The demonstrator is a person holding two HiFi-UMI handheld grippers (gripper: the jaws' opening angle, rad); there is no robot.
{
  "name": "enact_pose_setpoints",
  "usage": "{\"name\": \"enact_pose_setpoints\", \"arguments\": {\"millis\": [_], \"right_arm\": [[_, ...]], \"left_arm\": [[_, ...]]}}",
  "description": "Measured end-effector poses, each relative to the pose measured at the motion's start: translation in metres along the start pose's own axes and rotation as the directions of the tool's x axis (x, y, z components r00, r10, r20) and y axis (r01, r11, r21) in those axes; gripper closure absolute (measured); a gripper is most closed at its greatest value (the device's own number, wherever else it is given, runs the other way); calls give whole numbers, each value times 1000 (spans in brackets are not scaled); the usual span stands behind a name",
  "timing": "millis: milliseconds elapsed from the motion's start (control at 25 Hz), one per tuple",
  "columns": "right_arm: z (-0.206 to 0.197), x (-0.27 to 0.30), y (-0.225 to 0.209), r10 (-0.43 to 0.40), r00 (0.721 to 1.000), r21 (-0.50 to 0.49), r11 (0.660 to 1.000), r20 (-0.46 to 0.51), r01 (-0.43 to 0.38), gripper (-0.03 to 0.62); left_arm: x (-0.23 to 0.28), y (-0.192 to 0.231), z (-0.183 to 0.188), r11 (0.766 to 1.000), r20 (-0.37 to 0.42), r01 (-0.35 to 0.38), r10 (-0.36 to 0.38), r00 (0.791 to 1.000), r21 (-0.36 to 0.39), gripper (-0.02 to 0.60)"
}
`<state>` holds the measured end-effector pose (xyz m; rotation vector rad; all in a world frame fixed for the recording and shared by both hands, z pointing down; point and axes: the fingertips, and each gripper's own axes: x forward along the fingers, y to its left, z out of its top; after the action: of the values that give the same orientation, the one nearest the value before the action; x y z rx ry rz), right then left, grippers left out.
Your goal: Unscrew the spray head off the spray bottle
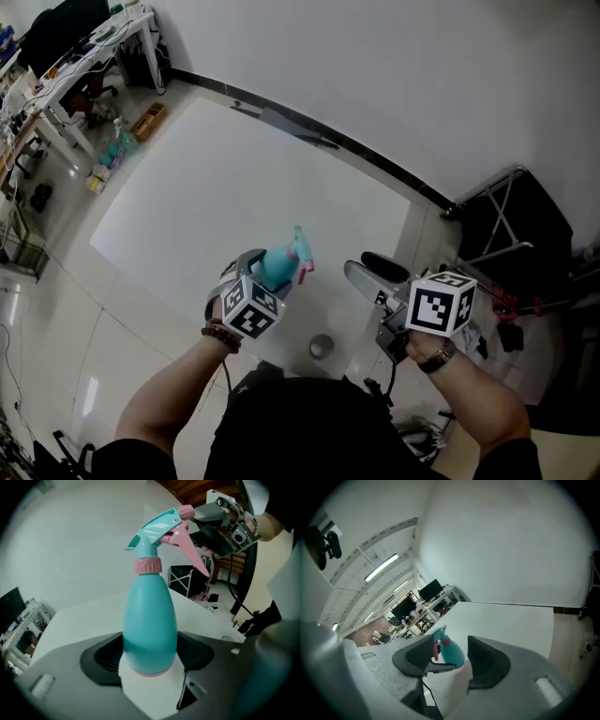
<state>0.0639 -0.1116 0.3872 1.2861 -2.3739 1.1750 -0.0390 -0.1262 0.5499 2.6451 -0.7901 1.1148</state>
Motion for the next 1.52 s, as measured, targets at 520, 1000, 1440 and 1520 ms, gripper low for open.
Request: {"name": "enact_pose_setpoints", "arguments": {"millis": [520,1000,1440,1520], "right_arm": [[-29,0,13,-36,999,-234,972,-30,28,381],[-51,5,19,-31,998,-341,940,-61,9,382],[-62,8,17,-11,997,-355,935,-77,-17,382],[-62,8,16,-2,997,-357,934,-82,-27,382]], "left_arm": [[26,34,-4,978,167,-58,92,982,-202,201],[34,39,-13,963,203,-78,132,970,-256,199],[33,36,-16,968,169,-91,133,977,-236,155],[31,35,-16,967,163,-99,140,977,-235,150]]}}
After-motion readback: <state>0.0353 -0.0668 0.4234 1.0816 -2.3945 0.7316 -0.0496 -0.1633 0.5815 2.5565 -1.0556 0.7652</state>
